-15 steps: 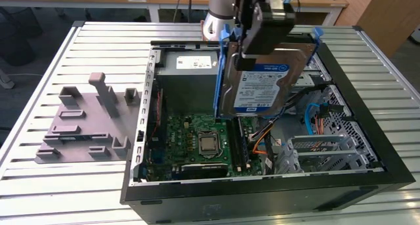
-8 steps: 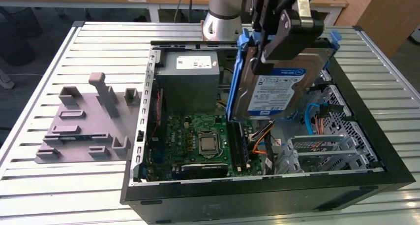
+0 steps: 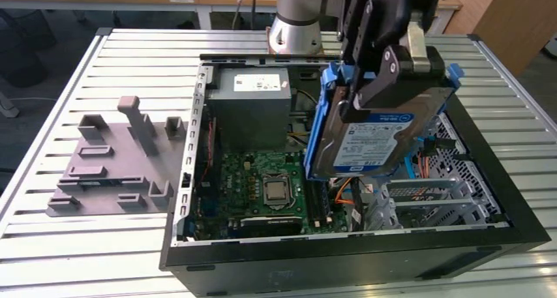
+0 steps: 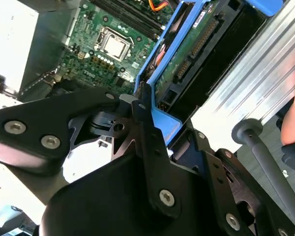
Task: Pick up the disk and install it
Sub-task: 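Insert the disk into the insertion slot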
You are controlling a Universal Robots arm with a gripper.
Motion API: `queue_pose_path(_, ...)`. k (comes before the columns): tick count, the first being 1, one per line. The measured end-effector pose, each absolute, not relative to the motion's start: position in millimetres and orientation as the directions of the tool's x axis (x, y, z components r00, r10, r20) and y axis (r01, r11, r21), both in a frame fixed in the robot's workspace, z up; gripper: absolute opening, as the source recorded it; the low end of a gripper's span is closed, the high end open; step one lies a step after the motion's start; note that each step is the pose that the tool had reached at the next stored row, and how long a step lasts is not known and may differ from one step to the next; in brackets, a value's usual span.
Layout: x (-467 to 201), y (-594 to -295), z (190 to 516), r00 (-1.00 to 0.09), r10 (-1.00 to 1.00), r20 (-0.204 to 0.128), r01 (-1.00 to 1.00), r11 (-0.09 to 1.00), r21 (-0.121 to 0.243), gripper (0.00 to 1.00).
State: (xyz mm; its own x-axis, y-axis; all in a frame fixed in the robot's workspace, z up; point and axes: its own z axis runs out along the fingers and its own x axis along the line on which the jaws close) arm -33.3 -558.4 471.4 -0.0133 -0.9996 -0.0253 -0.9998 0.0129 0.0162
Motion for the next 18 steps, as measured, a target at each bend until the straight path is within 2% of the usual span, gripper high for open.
queue_pose_path(18, -0.9, -568.1, 463.7, -0.013, -1.000, -0.025, -1.000, 0.013, 0.016, 0.36)
